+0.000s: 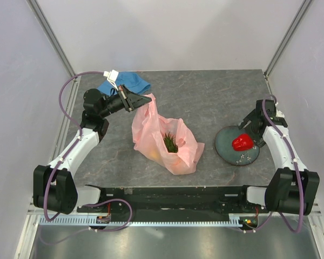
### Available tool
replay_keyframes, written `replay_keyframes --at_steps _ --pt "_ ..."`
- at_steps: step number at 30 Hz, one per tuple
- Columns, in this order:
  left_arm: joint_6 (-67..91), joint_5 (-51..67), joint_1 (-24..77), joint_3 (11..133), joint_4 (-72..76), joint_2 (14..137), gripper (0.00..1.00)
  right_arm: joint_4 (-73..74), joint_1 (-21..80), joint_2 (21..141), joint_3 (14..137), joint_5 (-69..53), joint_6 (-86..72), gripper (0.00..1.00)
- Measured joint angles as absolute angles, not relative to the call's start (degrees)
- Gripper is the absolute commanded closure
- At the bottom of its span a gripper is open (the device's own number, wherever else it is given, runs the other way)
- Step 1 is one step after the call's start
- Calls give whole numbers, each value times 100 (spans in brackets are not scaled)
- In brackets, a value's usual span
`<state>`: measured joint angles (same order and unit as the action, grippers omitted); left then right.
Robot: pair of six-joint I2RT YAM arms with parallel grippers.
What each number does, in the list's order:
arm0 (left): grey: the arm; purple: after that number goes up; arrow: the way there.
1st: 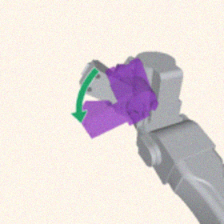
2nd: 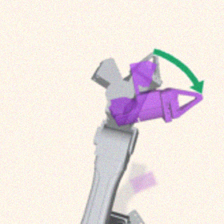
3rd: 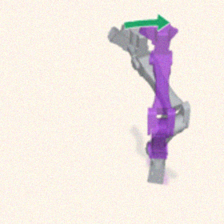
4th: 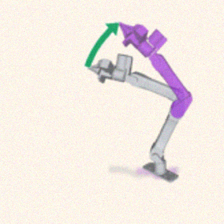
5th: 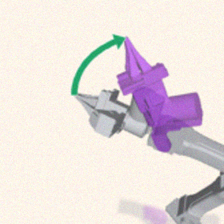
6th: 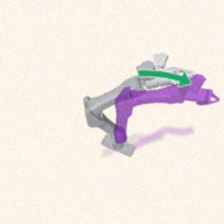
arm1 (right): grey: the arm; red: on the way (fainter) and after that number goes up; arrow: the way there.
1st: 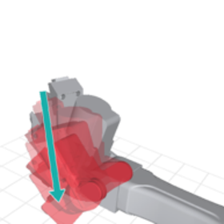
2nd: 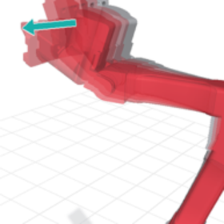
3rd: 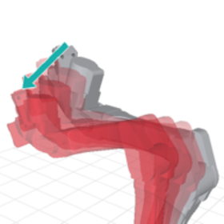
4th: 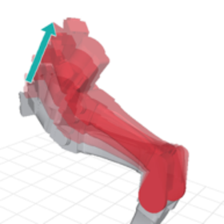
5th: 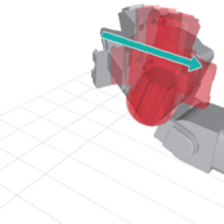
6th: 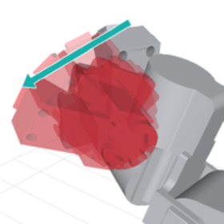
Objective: Place the fruits into the plastic bag
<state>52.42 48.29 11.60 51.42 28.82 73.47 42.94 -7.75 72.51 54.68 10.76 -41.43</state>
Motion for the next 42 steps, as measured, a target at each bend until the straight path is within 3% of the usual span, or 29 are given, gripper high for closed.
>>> replay_keyframes --at_steps 15,21,27,28,38,42 --pt "5214 4816 1160 5142 2880 7347 98 3887 -779 7513 4753 1022 -4650 7" --pt "5205 4818 1160 5142 2877 7349 98 3669 -777 7684 4589 1151 -4740 11" --pt "5203 4818 1160 5142 2873 7349 98 3531 -777 7802 4512 1253 -4805 30" --pt "5203 4818 1160 5142 2869 7349 99 3509 -777 7800 4512 1260 -4807 40" --pt "5203 4818 1160 5142 2853 7349 99 3472 -777 7629 4512 1269 -4707 95" --pt "5203 4816 1160 5142 2840 7352 98 3159 -764 6895 4427 967 -4678 100"
